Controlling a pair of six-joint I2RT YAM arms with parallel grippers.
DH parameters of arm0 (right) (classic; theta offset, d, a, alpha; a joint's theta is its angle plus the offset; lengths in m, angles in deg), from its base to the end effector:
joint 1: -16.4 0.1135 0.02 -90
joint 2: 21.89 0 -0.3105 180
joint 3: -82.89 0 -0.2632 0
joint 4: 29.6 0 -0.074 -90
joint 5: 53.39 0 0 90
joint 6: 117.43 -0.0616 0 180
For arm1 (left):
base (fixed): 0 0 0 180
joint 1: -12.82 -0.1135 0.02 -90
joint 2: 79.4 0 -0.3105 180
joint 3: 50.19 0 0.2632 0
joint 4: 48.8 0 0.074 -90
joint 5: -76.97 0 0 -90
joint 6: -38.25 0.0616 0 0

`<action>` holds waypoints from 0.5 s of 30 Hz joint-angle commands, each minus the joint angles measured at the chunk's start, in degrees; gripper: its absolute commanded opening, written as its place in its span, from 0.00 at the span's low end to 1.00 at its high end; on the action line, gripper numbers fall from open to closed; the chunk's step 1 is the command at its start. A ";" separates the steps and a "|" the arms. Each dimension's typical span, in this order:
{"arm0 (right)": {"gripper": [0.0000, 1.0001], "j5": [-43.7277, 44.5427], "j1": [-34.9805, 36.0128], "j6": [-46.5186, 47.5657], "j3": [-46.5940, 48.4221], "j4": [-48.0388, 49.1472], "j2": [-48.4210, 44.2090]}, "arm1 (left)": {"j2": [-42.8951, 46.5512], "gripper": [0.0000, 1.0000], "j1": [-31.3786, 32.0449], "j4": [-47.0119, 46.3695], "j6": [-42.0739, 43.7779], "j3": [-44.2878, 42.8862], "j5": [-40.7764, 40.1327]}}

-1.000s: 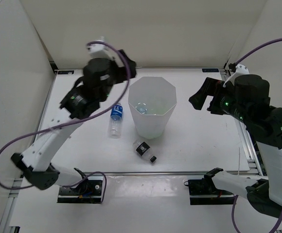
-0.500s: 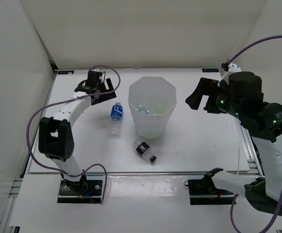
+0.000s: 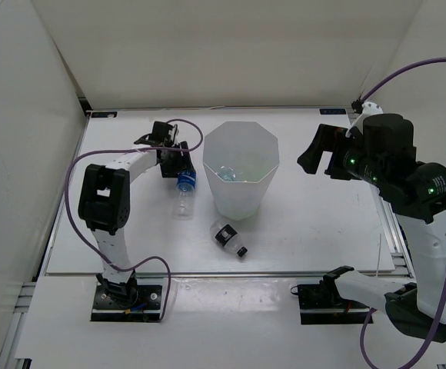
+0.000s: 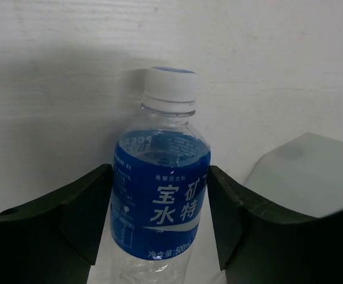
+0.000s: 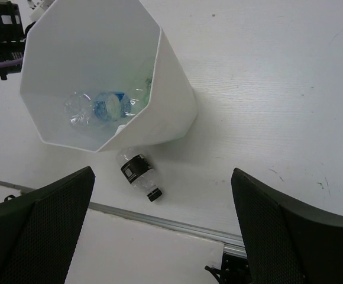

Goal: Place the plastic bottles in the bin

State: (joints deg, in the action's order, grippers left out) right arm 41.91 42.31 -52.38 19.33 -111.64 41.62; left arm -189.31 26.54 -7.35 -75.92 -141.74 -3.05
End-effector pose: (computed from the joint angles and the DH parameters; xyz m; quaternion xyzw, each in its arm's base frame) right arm 0.1450 0.0641 0.5356 0.0162 0.8614 0.1814 0.4742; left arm 0.4281 -0.1155 0.2061 -0.0650 0.9599 -0.1637 0.2181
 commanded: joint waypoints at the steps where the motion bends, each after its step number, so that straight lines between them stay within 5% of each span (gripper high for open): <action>1: 1.00 -0.73 -0.86 1.57 -0.08 1.36 -0.49 | 0.65 0.73 0.96 0.64 -0.09 0.49 3.30; 7: 1.00 -0.73 -1.39 2.10 -0.08 1.89 0.57 | 6.09 0.46 0.96 8.97 -6.68 -1.87 -6.01; 15: 1.00 -2.75 -1.39 -0.27 -4.64 2.94 -0.13 | 19.56 0.45 7.63 17.34 -10.82 -30.50 -28.16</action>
State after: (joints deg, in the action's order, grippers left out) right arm 40.40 41.15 -52.36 16.79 -110.94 42.23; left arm -179.14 30.95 8.48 -84.64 -160.82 -21.06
